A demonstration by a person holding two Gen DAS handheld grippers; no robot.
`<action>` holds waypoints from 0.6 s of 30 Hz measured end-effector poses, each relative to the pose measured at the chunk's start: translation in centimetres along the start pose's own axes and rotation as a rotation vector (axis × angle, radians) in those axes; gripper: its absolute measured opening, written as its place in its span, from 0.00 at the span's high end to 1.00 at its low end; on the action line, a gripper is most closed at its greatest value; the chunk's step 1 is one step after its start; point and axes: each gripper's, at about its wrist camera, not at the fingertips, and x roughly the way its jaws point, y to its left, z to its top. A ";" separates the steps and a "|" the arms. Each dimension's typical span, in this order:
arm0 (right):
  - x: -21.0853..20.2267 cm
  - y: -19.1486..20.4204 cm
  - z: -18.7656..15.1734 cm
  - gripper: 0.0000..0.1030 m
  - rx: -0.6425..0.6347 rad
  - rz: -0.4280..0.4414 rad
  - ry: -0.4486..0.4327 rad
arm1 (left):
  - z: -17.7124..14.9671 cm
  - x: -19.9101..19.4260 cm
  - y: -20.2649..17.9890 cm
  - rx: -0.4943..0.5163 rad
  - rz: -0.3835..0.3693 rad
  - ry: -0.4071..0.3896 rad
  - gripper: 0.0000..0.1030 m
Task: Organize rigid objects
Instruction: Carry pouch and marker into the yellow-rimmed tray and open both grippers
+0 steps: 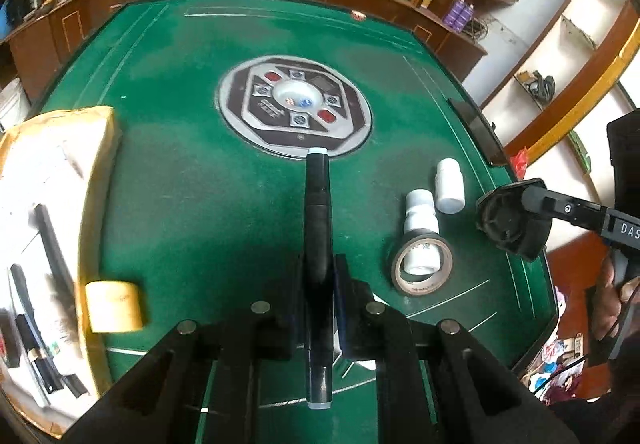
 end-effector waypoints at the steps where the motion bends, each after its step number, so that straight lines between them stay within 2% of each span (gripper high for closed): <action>1: 0.3 0.7 0.1 0.75 -0.005 0.017 0.004 | -0.1 -0.5 0.3 -0.008 0.003 -0.010 0.87; 10: 4.0 6.8 1.3 0.75 -0.094 0.127 0.068 | -1.2 -5.5 4.5 -0.105 0.058 -0.104 0.87; 18: 9.0 14.6 3.1 0.75 -0.197 0.239 0.123 | -2.7 -9.5 10.9 -0.229 0.149 -0.168 0.87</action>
